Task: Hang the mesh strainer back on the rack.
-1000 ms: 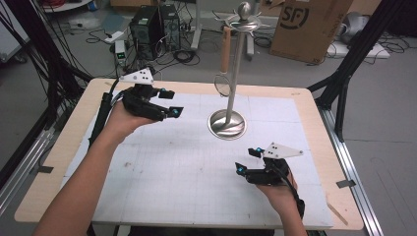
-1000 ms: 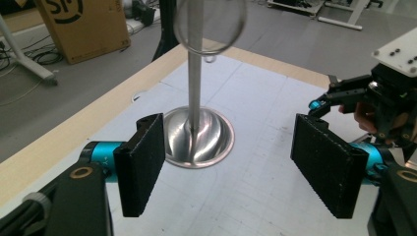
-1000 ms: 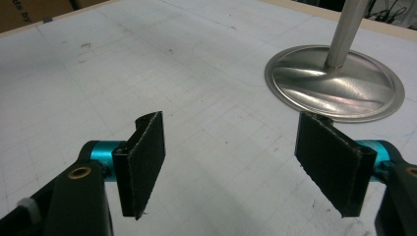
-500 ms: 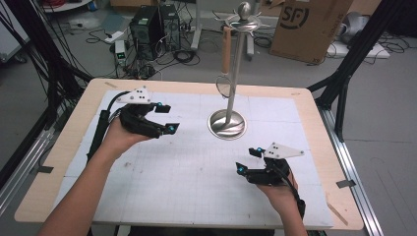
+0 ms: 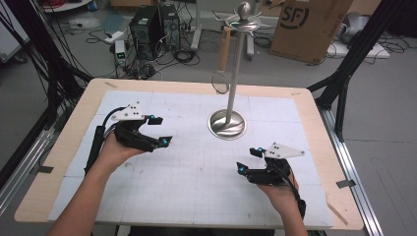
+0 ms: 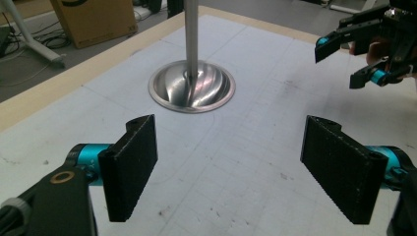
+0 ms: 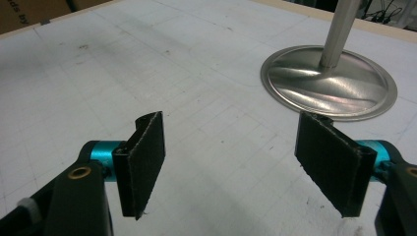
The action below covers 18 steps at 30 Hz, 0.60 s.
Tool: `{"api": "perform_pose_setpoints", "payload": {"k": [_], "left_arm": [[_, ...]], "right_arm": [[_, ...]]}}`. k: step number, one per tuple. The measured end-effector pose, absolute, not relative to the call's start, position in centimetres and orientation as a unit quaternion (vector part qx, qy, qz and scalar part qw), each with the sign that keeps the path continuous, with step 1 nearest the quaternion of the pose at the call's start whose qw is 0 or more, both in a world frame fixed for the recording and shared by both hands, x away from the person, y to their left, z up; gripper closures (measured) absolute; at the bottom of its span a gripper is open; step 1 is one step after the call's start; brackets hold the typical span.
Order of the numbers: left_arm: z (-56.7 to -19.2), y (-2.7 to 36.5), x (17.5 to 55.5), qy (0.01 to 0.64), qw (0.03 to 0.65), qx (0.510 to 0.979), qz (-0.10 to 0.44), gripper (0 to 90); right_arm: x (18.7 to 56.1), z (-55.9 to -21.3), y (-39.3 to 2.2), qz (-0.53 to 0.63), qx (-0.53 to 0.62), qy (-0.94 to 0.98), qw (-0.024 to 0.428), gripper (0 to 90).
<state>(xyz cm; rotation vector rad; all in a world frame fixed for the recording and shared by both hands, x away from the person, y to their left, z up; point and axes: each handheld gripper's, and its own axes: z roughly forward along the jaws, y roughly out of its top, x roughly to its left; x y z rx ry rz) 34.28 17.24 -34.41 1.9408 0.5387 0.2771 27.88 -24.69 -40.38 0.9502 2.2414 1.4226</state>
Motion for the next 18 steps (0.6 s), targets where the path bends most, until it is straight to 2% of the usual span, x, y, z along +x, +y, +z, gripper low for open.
{"api": "perform_pose_setpoints", "payload": {"k": [18], "left_arm": [[-38.3,18.3,32.1,0.247,0.517,0.811,0.122,18.4]], "right_arm": [[28.0,-40.6,-24.9,0.493,0.337,0.786,0.161,26.3]]}}
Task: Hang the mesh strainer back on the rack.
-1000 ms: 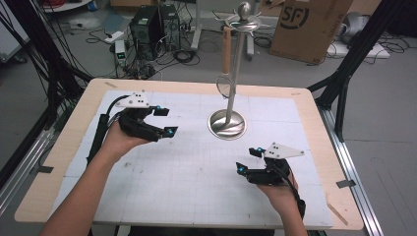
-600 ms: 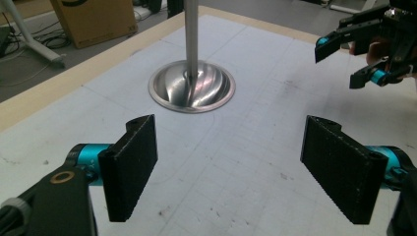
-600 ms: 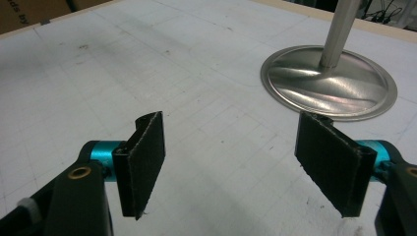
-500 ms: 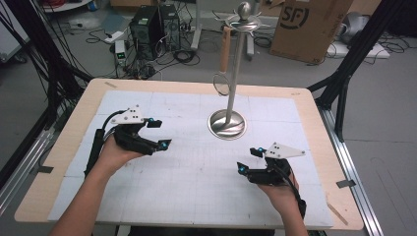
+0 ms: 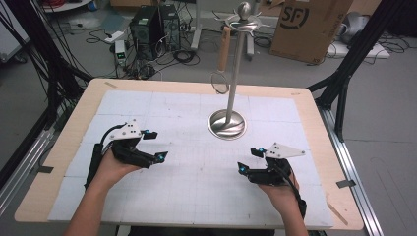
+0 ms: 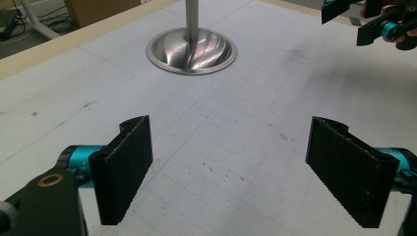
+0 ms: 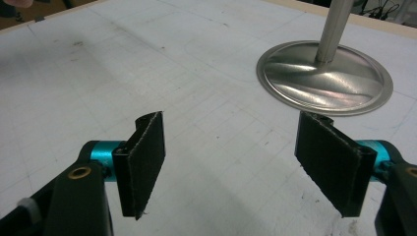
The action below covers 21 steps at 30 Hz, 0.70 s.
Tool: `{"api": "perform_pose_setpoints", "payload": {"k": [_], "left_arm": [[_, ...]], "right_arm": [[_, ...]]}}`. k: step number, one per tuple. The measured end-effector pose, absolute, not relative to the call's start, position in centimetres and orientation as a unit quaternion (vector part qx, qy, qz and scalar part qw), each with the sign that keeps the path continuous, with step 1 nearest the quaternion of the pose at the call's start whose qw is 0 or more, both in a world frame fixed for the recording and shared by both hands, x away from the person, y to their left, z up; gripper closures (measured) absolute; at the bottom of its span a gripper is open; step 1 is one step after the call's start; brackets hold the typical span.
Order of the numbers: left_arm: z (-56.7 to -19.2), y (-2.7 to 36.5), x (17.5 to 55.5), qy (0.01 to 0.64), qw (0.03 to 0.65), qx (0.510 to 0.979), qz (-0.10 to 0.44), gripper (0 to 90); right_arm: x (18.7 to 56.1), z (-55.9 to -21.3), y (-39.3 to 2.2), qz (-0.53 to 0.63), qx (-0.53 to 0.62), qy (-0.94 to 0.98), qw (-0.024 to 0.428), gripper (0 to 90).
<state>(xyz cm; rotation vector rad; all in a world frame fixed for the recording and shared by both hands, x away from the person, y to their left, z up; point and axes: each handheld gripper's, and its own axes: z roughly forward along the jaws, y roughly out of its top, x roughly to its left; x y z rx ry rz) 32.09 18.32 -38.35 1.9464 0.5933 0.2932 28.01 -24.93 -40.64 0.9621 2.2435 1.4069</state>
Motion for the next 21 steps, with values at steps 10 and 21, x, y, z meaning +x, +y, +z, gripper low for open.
{"api": "perform_pose_setpoints", "payload": {"k": [10,21], "left_arm": [[-39.27,18.4,32.14,0.26,0.509,0.811,0.122,18.1],[-39.53,18.26,32.23,0.262,0.511,0.81,0.121,17.9]], "right_arm": [[28.26,-40.94,-24.83,0.49,0.335,0.789,0.159,26.4],[28.29,-40.8,-25.15,0.492,0.336,0.787,0.162,26.3]]}}
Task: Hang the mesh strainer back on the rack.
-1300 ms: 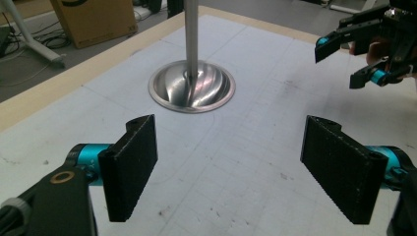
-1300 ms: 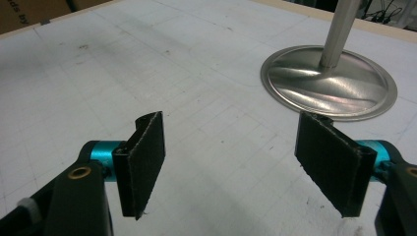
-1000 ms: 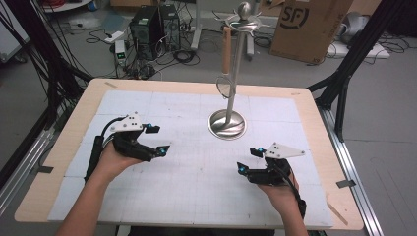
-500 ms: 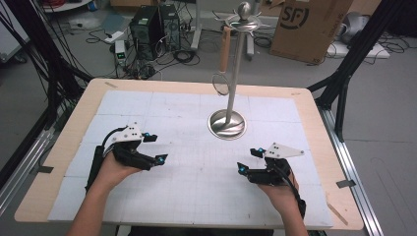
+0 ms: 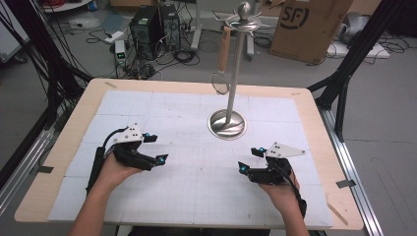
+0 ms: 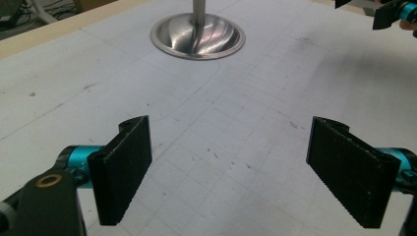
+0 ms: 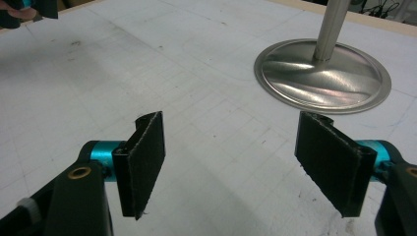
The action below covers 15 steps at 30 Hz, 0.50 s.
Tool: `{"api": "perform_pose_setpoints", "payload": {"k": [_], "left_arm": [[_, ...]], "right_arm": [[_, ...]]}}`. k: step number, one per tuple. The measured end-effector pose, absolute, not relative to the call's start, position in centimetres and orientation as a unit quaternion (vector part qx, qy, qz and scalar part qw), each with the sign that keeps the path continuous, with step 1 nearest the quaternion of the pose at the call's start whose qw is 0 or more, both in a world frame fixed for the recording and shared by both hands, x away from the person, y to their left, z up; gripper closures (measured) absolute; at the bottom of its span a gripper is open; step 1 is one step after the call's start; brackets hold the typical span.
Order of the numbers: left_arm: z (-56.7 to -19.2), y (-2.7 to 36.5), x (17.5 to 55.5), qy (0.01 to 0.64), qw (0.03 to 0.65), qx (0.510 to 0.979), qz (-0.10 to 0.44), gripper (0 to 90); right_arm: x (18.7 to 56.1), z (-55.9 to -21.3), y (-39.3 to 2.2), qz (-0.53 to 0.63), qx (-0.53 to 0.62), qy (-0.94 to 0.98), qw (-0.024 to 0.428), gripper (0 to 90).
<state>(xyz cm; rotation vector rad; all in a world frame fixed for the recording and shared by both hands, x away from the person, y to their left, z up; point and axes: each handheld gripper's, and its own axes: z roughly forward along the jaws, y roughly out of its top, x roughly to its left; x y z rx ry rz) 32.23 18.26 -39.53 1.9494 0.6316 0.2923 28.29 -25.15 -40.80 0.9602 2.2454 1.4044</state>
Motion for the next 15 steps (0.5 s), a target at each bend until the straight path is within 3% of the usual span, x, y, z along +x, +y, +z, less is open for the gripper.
{"api": "perform_pose_setpoints", "payload": {"k": [15], "left_arm": [[-39.66,18.41,32.16,0.264,0.513,0.809,0.116,17.9]], "right_arm": [[28.32,-40.83,-24.92,0.491,0.335,0.788,0.161,26.3]]}}
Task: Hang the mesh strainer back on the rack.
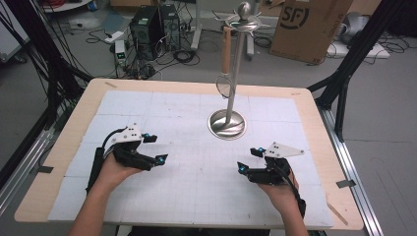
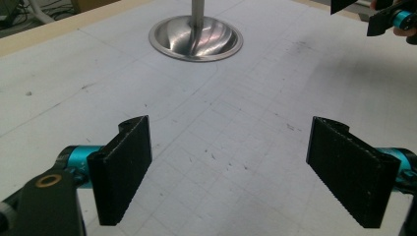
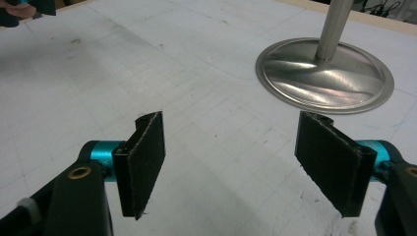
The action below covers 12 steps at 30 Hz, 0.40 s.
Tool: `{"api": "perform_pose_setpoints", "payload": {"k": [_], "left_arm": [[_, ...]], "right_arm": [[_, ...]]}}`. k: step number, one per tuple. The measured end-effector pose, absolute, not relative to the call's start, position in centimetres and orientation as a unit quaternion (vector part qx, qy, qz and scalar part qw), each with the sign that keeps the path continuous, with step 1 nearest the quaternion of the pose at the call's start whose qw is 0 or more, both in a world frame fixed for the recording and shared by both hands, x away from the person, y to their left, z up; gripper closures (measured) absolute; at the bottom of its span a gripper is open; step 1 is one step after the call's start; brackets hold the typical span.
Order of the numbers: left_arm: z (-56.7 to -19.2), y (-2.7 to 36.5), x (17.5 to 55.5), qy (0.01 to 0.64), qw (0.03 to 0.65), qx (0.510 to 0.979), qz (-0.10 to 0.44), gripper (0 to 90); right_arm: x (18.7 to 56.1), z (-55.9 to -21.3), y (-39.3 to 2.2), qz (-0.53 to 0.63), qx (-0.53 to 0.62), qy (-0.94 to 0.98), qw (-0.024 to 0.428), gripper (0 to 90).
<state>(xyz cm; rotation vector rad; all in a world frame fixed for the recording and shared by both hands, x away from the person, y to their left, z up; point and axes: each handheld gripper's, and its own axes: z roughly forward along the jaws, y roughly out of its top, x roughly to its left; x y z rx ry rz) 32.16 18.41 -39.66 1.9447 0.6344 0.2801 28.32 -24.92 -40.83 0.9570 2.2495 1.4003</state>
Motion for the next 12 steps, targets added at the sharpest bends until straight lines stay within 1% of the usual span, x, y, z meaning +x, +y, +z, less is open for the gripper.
{"api": "perform_pose_setpoints", "payload": {"k": [12], "left_arm": [[-39.73,18.42,32.14,0.266,0.514,0.807,0.115,17.9]], "right_arm": [[28.43,-40.94,-24.89,0.489,0.335,0.79,0.16,26.3]]}}
